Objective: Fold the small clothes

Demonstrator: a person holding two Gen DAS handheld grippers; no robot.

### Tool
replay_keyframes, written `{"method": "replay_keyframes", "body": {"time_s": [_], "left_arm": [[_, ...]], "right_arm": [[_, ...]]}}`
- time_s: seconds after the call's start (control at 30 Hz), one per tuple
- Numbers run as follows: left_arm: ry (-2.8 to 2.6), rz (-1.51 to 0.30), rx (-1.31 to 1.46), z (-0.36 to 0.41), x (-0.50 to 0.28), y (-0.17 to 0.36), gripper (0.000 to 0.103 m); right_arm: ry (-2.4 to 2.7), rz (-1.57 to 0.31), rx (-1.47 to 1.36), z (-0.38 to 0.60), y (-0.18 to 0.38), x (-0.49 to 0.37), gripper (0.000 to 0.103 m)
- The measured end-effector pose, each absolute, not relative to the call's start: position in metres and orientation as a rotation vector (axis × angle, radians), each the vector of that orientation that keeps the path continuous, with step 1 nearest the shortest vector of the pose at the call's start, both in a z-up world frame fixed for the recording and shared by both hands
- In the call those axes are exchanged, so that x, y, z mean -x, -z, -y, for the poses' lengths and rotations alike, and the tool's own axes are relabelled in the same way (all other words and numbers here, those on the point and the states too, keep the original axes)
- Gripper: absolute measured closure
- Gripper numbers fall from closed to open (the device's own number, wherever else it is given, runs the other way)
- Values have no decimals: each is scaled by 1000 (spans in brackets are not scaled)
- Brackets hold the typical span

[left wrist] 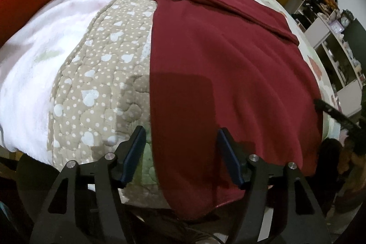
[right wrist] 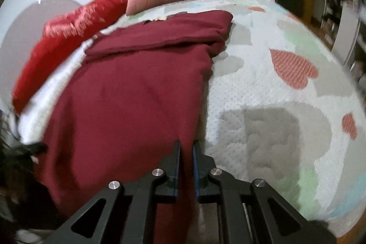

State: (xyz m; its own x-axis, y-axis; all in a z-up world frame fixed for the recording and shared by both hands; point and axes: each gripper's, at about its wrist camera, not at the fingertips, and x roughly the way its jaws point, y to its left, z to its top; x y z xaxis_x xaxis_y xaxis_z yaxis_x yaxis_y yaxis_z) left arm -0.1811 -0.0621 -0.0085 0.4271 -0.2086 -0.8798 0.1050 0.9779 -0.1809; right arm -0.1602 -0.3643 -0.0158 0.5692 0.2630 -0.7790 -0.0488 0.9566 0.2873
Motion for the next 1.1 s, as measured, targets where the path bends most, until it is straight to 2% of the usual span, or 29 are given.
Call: {"method": "replay_keyframes", "body": {"time_s": [0.03, 0.07, 0.1, 0.47, 0.7, 1.1], "left_arm": [[192, -1112, 95, 63, 181, 9, 37], [188, -1112, 88, 64, 182, 10, 37], [185, -1110, 83, 65, 182, 10, 37], [170, -1115, 65, 67, 187, 10, 37], [197, -1130, 99, 61, 197, 11, 37], [237, -1181, 134, 56, 209, 16, 37]], "right_arm": [[-196, -953, -285, 370, 14, 163, 81], [-208, -957, -311, 374, 12, 167, 65], [-221, -961, -323, 377, 11, 171, 55], [-291, -1070, -297, 366, 30, 212, 54], [-292, -1095, -340, 367, 41, 220, 47], [-338, -1155, -348, 358, 53, 227, 46]]}}
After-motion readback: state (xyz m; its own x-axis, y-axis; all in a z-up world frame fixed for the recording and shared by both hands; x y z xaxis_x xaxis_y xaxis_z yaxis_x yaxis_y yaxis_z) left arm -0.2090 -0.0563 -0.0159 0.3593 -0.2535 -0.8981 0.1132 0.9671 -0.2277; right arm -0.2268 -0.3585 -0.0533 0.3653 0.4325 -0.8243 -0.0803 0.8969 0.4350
